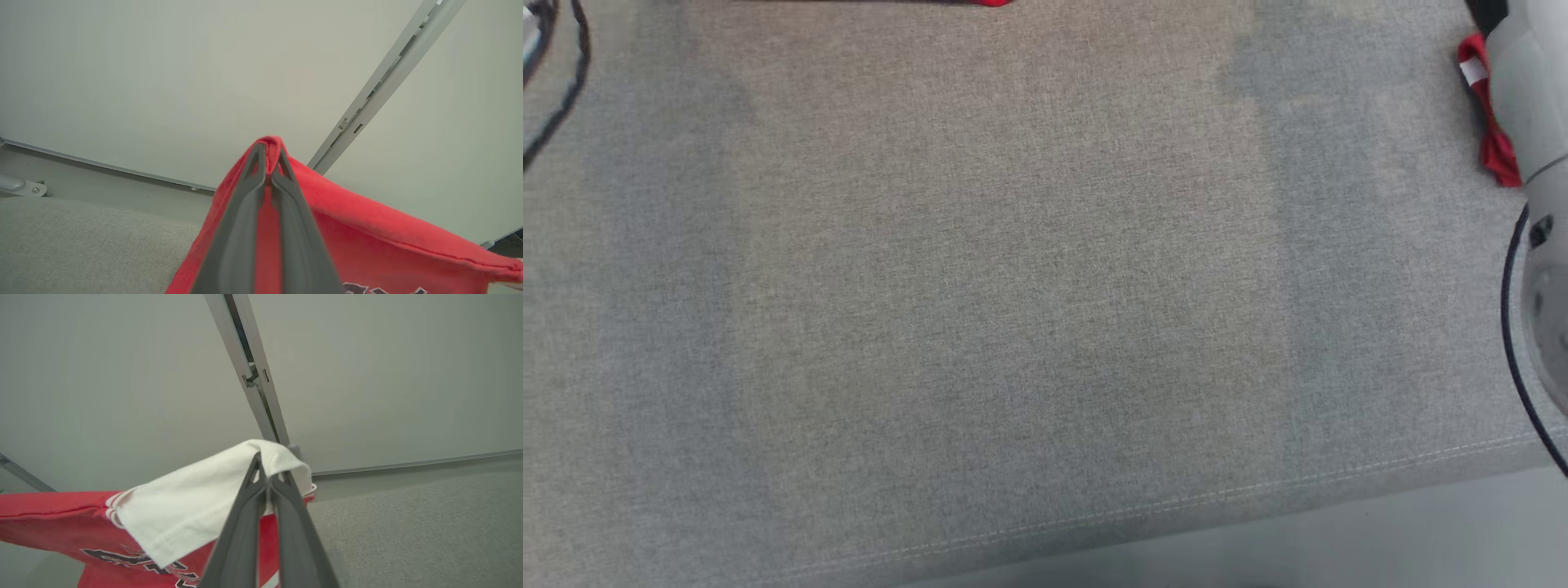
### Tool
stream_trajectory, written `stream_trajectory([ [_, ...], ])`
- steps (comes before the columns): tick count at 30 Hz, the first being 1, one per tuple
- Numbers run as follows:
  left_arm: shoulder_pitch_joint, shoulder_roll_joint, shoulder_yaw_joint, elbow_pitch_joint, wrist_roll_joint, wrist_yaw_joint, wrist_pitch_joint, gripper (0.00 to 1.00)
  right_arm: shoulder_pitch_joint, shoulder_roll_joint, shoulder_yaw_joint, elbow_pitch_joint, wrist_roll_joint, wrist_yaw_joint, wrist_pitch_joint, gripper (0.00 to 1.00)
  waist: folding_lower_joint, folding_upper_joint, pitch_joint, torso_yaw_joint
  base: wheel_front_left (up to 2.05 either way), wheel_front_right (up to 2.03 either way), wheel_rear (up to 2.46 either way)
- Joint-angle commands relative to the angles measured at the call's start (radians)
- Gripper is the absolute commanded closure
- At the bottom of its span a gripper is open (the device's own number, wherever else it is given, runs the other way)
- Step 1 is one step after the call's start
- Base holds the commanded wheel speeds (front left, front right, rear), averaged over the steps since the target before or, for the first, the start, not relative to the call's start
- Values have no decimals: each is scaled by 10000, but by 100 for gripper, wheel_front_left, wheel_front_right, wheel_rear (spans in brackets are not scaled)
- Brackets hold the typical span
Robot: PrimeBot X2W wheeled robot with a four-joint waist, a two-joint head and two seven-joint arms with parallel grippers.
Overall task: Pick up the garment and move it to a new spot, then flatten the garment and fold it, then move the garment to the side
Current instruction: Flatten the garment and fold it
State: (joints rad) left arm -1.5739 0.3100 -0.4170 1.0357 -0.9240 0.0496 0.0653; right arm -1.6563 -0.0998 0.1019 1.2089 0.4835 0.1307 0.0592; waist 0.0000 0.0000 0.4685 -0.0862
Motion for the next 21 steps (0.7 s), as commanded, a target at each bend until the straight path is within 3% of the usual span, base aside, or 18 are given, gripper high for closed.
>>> stream_trajectory([
  [1,440,-6,-15,37,-39,-128,42,100,425,85,153,-94,78,0,106,100,0,0,-219,159,0,0,0],
  [7,2375,-56,-57,-66,-389,-744,-6,100,2578,-159,1304,-1012,850,0,943,100,0,0,-1171,348,0,0,0],
  [13,4683,-152,-91,-575,-707,-1041,-51,100,5282,-793,2093,-2491,2185,0,1699,100,0,0,-2305,526,0,0,0],
  [19,7125,91,-221,-1883,-818,-877,-262,100,8078,-1529,2379,-4362,3366,0,1886,100,0,0,-3017,622,0,0,0],
  [21,8404,254,-212,-2875,-889,-616,-434,100,9335,-1818,2331,-5244,3641,0,1645,100,0,0,-3241,673,0,0,0],
])
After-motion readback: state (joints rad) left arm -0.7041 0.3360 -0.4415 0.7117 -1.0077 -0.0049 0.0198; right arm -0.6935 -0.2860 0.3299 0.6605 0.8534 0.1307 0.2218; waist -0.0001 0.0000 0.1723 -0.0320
